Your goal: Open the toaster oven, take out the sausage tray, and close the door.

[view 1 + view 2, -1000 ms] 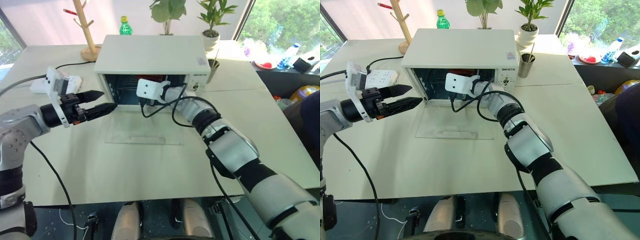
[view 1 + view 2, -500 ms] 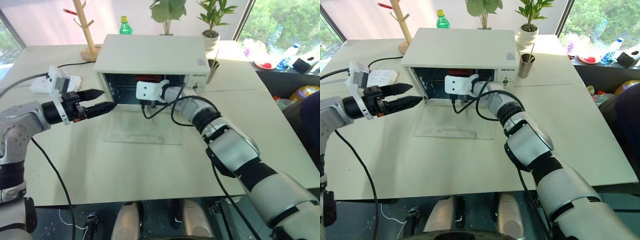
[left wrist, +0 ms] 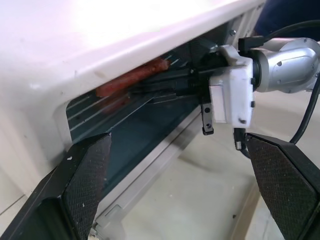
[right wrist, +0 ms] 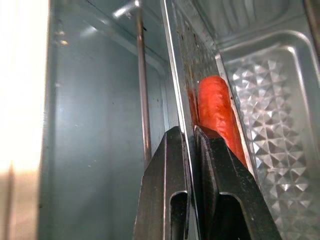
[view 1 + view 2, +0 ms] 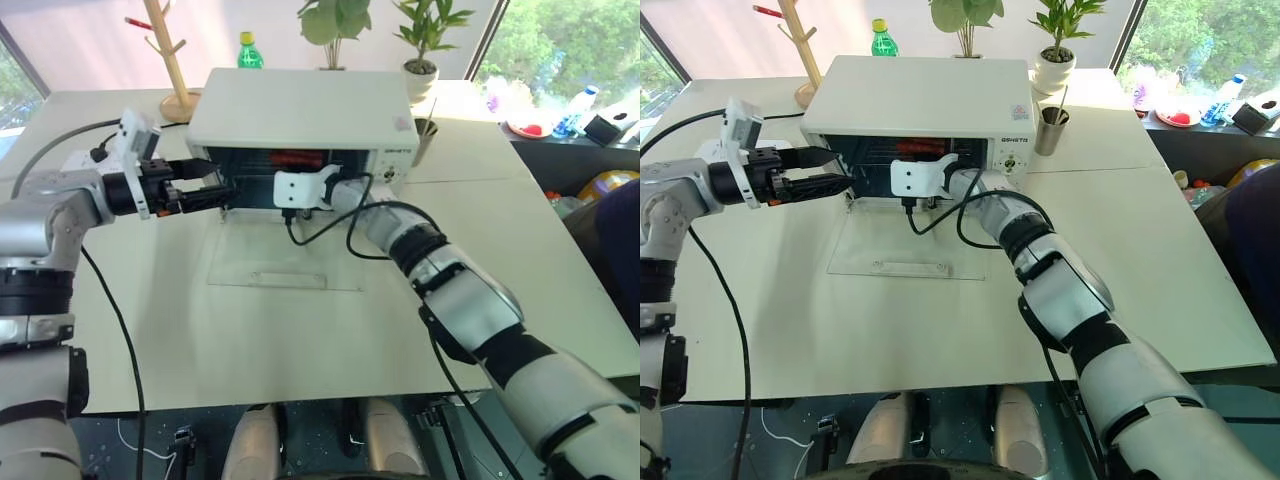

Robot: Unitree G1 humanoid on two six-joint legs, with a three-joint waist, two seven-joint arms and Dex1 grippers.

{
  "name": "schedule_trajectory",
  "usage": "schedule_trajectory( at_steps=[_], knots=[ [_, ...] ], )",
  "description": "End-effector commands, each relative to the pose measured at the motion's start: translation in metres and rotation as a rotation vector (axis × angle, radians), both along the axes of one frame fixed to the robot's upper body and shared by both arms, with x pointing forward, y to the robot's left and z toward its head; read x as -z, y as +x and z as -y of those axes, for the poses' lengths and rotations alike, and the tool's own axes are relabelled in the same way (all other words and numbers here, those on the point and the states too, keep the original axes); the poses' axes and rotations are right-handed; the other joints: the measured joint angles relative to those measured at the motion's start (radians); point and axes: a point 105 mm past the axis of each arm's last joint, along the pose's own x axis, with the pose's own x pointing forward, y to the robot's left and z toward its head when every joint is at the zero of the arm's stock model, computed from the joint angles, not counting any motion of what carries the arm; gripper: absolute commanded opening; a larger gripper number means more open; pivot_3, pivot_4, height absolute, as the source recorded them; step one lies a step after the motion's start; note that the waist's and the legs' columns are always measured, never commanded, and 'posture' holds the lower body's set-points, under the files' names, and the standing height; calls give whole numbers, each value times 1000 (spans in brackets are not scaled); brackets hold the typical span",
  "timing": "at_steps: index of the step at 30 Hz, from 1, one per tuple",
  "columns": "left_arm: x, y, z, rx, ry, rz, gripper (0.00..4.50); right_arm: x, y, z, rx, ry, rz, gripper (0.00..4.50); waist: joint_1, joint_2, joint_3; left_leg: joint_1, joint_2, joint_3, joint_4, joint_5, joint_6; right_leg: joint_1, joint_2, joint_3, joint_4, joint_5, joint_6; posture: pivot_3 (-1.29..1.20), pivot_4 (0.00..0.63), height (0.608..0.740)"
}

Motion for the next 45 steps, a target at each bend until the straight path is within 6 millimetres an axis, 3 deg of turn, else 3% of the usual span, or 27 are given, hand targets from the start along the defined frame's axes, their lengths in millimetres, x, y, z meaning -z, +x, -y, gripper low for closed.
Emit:
schedule_trajectory(
  at_steps=[1, 24, 29, 34, 38, 45],
  knots=[
    [-11, 4, -2, -5, 20, 47, 4500, -20, -19, -12, -85, 80, 57, 66, 3, 0, 0, 0, 0, 0, 0, 0, 0, 0, 0, 0, 0, 0, 0, 0, 150, 717],
    [-6, 9, -3, 26, 38, 15, 4500, -6, -100, 52, -135, 32, 53, 66, 40, -2, 1, -2, -4, -4, 2, -1, 1, 2, -1, 0, -1, 0, 0, 0, 150, 717],
    [-1, 16, 0, 19, 39, 5, 4500, 3, -112, 64, -147, 0, 28, 66, 47, -3, 1, -3, -6, -7, 2, -1, 1, 4, -1, 0, -3, 0, 1, 0, 150, 717],
    [0, 19, 3, 16, 33, 3, 4500, -2, -118, 68, -167, -4, 66, 66, 49, -3, 1, -2, -5, -7, 2, -1, 1, 3, -1, 0, -2, -1, 1, 0, 150, 717],
    [-3, 4, -4, 36, 22, -21, 4500, -4, -129, 70, -207, 1, 78, 66, 46, -3, 1, -2, -5, -7, 2, -1, 1, 4, -1, 0, -2, -1, 1, 0, 150, 717],
    [-5, -43, -9, 49, -113, -153, 4500, 2, -145, 80, -238, 9, 68, 66, 30, -3, 1, -2, -4, -8, 2, -1, 1, 3, -1, 0, -2, -1, 1, 0, 150, 717]
  ],
)
